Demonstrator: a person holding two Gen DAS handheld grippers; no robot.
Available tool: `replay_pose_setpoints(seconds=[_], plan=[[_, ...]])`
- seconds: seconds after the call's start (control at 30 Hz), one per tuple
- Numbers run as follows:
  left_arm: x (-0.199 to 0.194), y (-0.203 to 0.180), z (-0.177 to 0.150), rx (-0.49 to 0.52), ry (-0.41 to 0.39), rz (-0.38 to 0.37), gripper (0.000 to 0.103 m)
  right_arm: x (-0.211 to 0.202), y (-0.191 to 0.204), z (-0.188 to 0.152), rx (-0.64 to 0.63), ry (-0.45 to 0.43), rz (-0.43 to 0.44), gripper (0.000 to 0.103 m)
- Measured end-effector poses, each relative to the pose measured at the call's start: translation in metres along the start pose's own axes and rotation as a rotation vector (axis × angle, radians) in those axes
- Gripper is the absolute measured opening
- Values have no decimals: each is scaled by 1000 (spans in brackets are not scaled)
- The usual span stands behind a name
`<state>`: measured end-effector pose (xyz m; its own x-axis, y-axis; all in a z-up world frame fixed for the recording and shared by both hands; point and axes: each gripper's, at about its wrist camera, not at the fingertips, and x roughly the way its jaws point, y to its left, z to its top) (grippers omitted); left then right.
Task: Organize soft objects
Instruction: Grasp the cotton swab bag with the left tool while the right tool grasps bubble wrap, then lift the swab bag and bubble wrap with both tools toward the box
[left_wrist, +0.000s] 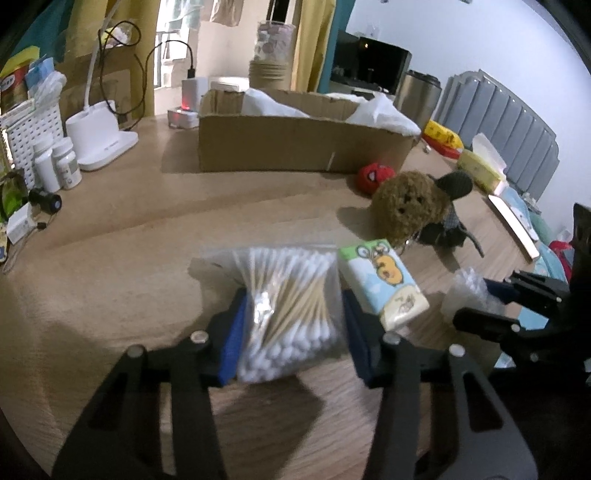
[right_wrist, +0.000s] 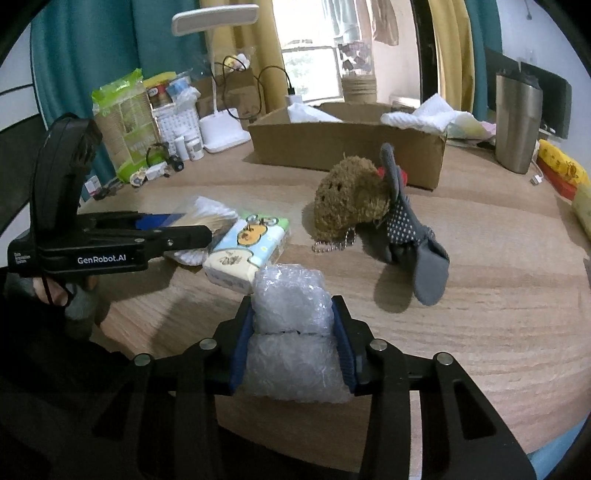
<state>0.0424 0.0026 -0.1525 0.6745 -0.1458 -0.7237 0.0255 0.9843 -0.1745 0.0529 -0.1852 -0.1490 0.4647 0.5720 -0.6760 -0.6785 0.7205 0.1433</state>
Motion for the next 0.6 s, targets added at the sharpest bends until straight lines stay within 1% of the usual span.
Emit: replay_pose_setpoints(seconds=[0.1,0.33,0.6], plan=[[-3,0,2,-4,-16,-13,49,-4,-1,3,7,-26,14,42],[-18,-2,11,-3,-86,-28,49,-9,0,11,-2,-65,37,42],[-26,-6,16,8,-122,-55,49,-15,0,18,-11,-106,42,42]])
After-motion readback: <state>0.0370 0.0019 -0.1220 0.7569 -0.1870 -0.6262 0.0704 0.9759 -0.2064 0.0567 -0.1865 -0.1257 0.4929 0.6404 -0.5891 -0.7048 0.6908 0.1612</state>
